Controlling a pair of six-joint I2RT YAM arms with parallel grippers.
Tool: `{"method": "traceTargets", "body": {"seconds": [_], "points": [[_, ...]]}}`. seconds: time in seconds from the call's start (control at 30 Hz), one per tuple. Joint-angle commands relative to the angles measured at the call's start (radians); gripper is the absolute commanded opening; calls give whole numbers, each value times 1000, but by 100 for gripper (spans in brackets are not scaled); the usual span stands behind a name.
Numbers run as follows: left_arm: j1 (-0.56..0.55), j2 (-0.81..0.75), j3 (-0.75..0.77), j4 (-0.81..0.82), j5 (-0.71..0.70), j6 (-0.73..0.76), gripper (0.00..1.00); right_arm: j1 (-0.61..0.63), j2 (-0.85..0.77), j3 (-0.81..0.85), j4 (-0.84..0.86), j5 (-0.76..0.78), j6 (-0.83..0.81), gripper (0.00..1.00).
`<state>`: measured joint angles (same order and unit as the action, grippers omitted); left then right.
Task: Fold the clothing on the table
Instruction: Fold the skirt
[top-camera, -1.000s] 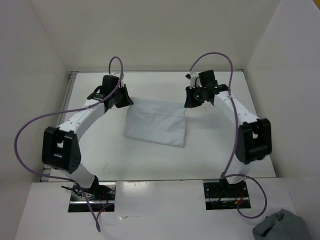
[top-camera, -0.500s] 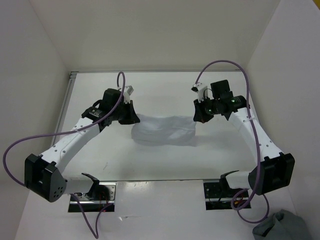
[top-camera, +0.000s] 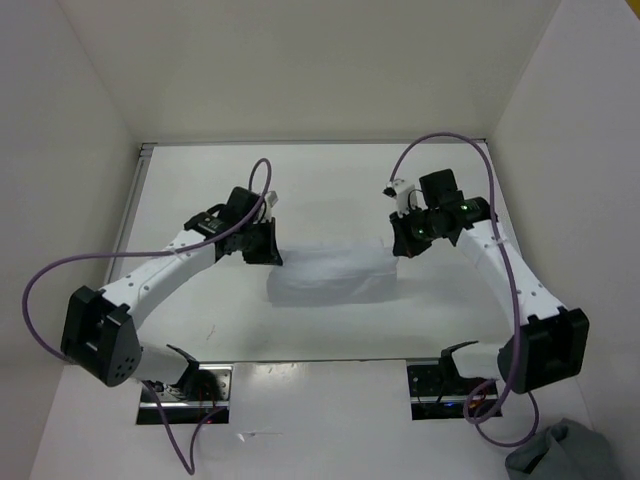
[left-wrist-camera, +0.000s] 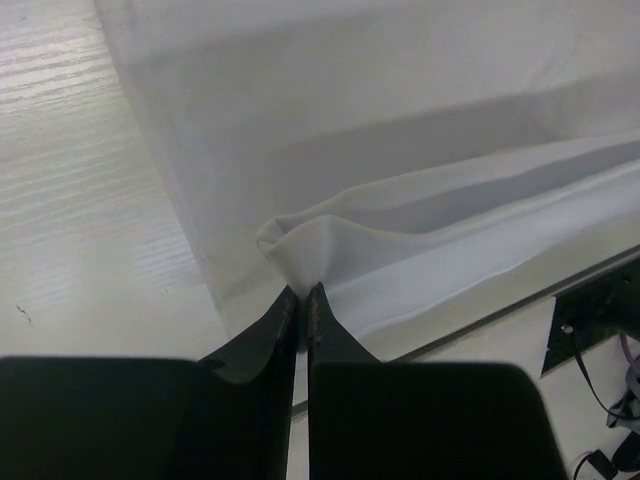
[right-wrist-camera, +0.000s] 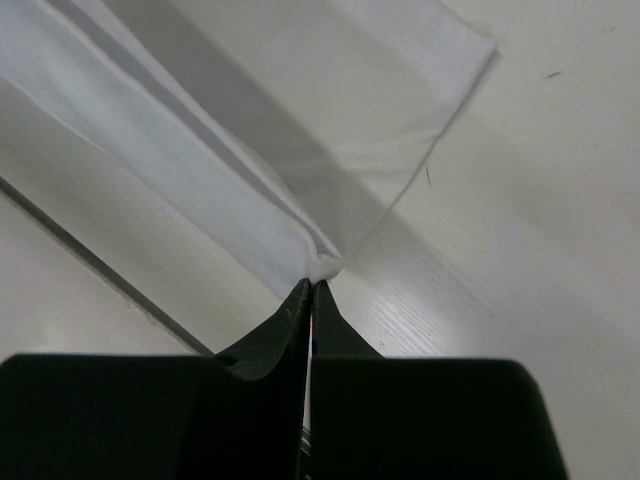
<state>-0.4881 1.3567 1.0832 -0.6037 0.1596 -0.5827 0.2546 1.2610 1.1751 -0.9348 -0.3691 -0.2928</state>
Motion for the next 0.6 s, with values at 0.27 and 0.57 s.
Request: {"method": "traceTargets", "body": {"seconds": [0.27,0.57], "points": [[-4,217,-5,45,-91,-12,8,-6,359,-20,122,81,84,0],[-14,312,-5,73,-154,-3,10,-6,440,-31,297,160,147,0]]}}
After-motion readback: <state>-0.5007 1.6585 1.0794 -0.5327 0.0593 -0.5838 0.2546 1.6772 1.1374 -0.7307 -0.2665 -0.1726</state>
